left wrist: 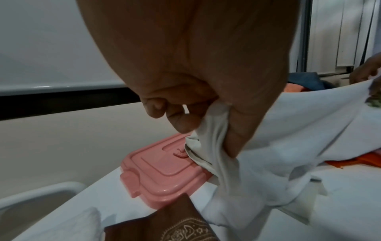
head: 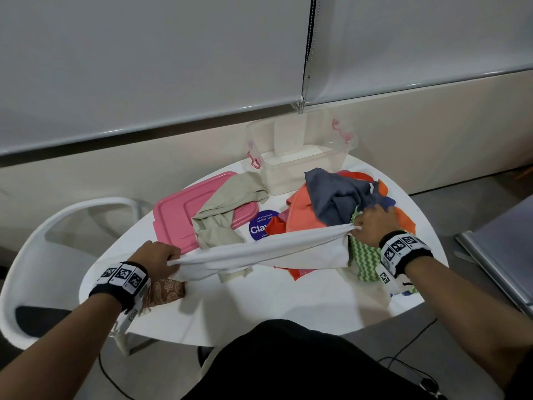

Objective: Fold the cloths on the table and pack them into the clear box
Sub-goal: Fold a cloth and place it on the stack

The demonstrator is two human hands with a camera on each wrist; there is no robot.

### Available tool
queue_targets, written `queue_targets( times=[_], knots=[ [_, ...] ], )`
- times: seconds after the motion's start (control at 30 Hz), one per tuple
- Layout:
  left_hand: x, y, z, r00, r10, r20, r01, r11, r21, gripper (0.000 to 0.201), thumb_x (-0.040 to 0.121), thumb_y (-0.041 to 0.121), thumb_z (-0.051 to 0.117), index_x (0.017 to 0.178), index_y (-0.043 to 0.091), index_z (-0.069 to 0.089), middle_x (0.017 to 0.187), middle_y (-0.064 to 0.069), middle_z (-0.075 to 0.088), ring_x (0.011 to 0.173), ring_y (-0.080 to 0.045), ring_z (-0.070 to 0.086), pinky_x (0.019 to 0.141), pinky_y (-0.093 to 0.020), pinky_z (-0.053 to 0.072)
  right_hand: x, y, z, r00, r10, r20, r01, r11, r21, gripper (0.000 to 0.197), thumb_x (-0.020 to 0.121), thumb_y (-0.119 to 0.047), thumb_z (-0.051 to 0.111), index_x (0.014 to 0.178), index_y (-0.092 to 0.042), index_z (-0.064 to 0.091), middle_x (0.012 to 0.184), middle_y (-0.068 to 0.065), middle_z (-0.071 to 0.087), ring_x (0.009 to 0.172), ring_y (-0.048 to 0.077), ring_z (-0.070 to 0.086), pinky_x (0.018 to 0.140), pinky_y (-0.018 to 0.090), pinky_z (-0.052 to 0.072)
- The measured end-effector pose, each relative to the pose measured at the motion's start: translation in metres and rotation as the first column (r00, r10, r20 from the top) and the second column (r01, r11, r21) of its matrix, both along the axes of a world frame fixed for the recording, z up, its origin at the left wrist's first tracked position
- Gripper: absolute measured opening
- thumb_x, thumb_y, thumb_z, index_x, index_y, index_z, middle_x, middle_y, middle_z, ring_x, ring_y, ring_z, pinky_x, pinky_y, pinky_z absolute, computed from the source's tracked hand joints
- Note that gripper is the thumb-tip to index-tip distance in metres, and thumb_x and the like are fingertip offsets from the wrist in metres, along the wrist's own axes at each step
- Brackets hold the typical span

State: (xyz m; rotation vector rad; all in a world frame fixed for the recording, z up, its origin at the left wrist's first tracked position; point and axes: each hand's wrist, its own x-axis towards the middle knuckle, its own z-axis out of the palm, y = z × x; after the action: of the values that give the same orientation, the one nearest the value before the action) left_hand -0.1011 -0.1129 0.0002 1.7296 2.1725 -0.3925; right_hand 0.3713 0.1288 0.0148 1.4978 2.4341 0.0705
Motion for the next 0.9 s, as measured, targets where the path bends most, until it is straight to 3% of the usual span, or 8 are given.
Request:
queue_targets(
  times=[0.1, 0.27, 0.37, 0.5, 0.6, 0.67, 0.8, 0.9],
  knots=[
    [0.001, 0.001, -0.003, 0.996, -0.006, 0.086, 0.001, 0.998, 0.060, 0.040, 0.079, 0.024, 0.068, 0.056, 0.026, 0.035, 0.056, 0.007, 0.048, 0.063, -0.022, 0.053, 0.061, -0.032, 0.040, -0.005, -0.002, -0.001, 0.990, -0.020, -0.143, 0.022, 1.000, 0.018, 0.014, 0.088, -0.032, 0.054, 0.078, -0.026, 0.062, 0.093, 0.001, 0.067, 0.101, 0.026, 0.059, 0.087, 0.040, 0.043],
    [-0.008, 0.005, 0.020, 0.996, 0.064, 0.060, -0.077, 0.964, 0.256, 0.043, 0.074, 0.031, 0.080, 0.064, 0.027, 0.038, 0.058, 0.007, 0.050, 0.057, -0.022, 0.047, 0.054, -0.031, 0.033, -0.006, 0.006, 0.006, 0.904, -0.094, -0.416, 0.166, 0.976, 0.139, 0.020, 0.080, -0.019, 0.061, 0.088, -0.015, 0.078, 0.102, 0.019, 0.069, 0.110, 0.038, 0.056, 0.085, 0.045, 0.042],
    [-0.009, 0.007, 0.037, 0.994, 0.090, -0.055, -0.068, 0.945, 0.319, 0.029, 0.076, 0.037, 0.079, 0.085, 0.023, 0.055, 0.074, 0.002, 0.052, 0.067, -0.021, 0.042, 0.066, -0.032, 0.031, -0.007, 0.014, 0.013, 0.845, -0.106, -0.523, 0.215, 0.965, 0.153, 0.015, 0.078, -0.008, 0.068, 0.088, -0.012, 0.079, 0.104, 0.021, 0.068, 0.107, 0.041, 0.053, 0.087, 0.046, 0.041],
    [-0.012, 0.006, 0.040, 0.983, 0.090, -0.161, -0.040, 0.956, 0.290, 0.036, 0.076, 0.050, 0.075, 0.104, 0.027, 0.069, 0.088, -0.007, 0.059, 0.073, -0.024, 0.047, 0.083, -0.037, 0.037, -0.007, 0.021, 0.014, 0.796, -0.091, -0.599, 0.243, 0.953, 0.179, 0.006, 0.077, -0.011, 0.075, 0.074, -0.006, 0.074, 0.094, 0.024, 0.069, 0.100, 0.041, 0.055, 0.084, 0.046, 0.042],
    [-0.010, 0.001, 0.036, 0.978, 0.105, -0.178, -0.051, 0.956, 0.287, 0.053, 0.070, 0.063, 0.059, 0.099, 0.022, 0.075, 0.089, -0.014, 0.067, 0.085, -0.033, 0.060, 0.083, -0.042, 0.038, -0.005, 0.021, 0.012, 0.781, -0.104, -0.616, 0.250, 0.956, 0.155, 0.004, 0.077, -0.010, 0.074, 0.075, -0.007, 0.074, 0.098, 0.023, 0.069, 0.104, 0.040, 0.054, 0.089, 0.045, 0.042],
    [-0.009, 0.001, 0.037, 0.975, 0.137, -0.176, -0.077, 0.947, 0.312, 0.053, 0.071, 0.057, 0.054, 0.099, 0.017, 0.075, 0.085, -0.015, 0.068, 0.085, -0.035, 0.062, 0.081, -0.044, 0.040, -0.003, 0.019, 0.009, 0.745, -0.101, -0.660, 0.259, 0.955, 0.147, 0.004, 0.076, -0.008, 0.073, 0.078, -0.006, 0.075, 0.098, 0.022, 0.070, 0.107, 0.040, 0.055, 0.093, 0.045, 0.044],
    [-0.010, 0.006, 0.046, 0.959, 0.211, -0.188, -0.149, 0.944, 0.295, 0.018, 0.083, 0.035, 0.062, 0.086, 0.018, 0.056, 0.075, -0.009, 0.061, 0.076, -0.032, 0.060, 0.078, -0.040, 0.036, -0.006, 0.015, 0.013, 0.572, -0.054, -0.818, 0.273, 0.954, 0.128, 0.005, 0.073, -0.006, 0.072, 0.078, -0.005, 0.072, 0.080, 0.011, 0.069, 0.097, 0.034, 0.058, 0.091, 0.034, 0.048],
    [-0.015, 0.009, 0.046, 0.958, 0.242, -0.154, -0.177, 0.923, 0.343, 0.030, 0.081, 0.020, 0.068, 0.066, 0.021, 0.042, 0.060, -0.005, 0.058, 0.065, -0.031, 0.060, 0.072, -0.037, 0.032, -0.012, 0.014, 0.023, 0.425, -0.101, -0.899, 0.324, 0.945, 0.047, 0.011, 0.071, -0.008, 0.073, 0.081, -0.012, 0.072, 0.078, 0.000, 0.063, 0.082, 0.019, 0.059, 0.079, 0.021, 0.044]
  ],
)
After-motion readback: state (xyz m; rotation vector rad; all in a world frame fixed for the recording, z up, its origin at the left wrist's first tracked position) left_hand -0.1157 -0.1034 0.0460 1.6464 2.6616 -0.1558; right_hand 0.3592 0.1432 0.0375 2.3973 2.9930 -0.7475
